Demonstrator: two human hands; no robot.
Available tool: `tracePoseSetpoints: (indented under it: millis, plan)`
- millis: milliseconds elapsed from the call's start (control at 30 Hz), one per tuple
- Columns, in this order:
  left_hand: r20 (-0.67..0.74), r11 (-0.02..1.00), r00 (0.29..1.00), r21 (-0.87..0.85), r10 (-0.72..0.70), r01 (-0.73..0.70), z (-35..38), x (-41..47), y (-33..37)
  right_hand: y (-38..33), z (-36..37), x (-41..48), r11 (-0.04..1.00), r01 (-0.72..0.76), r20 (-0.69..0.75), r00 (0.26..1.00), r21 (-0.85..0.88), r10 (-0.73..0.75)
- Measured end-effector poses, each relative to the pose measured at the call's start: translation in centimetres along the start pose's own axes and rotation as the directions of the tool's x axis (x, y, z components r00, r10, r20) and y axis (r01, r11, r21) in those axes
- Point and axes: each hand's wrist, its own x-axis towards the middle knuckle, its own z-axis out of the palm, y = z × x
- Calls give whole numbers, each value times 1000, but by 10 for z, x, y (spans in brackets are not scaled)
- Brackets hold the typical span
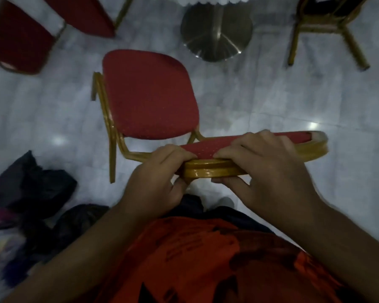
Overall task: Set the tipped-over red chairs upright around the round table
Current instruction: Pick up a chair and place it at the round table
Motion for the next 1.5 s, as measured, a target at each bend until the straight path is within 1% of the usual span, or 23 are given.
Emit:
tracePoseSetpoints:
  millis: [100, 200, 267, 300, 367, 433, 500, 533, 600, 667, 733, 800, 867, 967, 1100, 1233, 1367, 1500]
  plan:
    - [-40, 995, 994, 29, -98, 99, -18, -23, -3, -5, -7, 10, 997, 72, 88, 993, 32, -74]
    - [-64, 980, 981, 63, -184, 188, -35, -43, -2, 9, -11, 8, 990, 115, 118, 985, 82, -124]
    - [-97, 965, 966, 87, -238, 246, -48, -54, 4, 20, -14, 2, 983, 104, 131, 984, 150, -124]
    - [-127, 962, 962, 104, -240, 254, -53, -58, 10, 24, -13, -1, 980, 90, 149, 982, 178, -117]
    - [-176, 965, 964, 136, -201, 226, -59, -59, 26, 25, -11, -4, 974, 82, 191, 974, 210, -123]
    - [-148, 964, 975, 181, -166, 192, -56, -52, 46, 15, -8, 0, 970, 110, 242, 957, 217, -163]
    - [-130, 929, 980, 321, -151, 186, -50, -43, 60, 1, -5, 8, 957, 156, 293, 929, 246, -226]
    - [-153, 905, 979, 383, -137, 186, -50, -41, 60, -6, -3, 12, 945, 185, 307, 914, 269, -267]
    - [-209, 895, 976, 420, -68, 152, -57, -44, 50, -21, 4, 22, 929, 216, 316, 896, 301, -311]
    - [-264, 892, 964, 445, 40, 84, -69, -59, 29, -33, 14, 30, 946, 190, 313, 911, 262, -269]
    - [-328, 887, 940, 457, 98, 67, -80, -78, 6, -43, 28, 35, 975, 82, 303, 942, 206, -144]
    - [-378, 895, 921, 438, 92, 90, -91, -94, -15, -55, 43, 39, 979, 23, 248, 966, 200, -74]
    - [-414, 908, 907, 407, 84, 102, -100, -105, -34, -72, 55, 48, 985, 39, 208, 975, 168, -74]
    - [-432, 931, 900, 346, 50, 115, -108, -114, -57, -91, 64, 65, 991, 77, 212, 972, 106, -99]
    - [-431, 952, 902, 283, 17, 117, -115, -106, -80, -99, 68, 87, 996, 85, 189, 978, 36, -90]
    - [-415, 974, 909, 220, 51, 45, -112, -81, -91, -92, 65, 88, 998, 43, 109, 993, 36, -47]
    - [-361, 990, 928, 130, 94, -50, -97, -52, -88, -73, 54, 72, 996, -61, 77, 995, 66, 56]
    - [-263, 987, 952, 58, 158, -148, -81, -30, -74, -57, 46, 42, 984, -176, 37, 984, 24, 175]
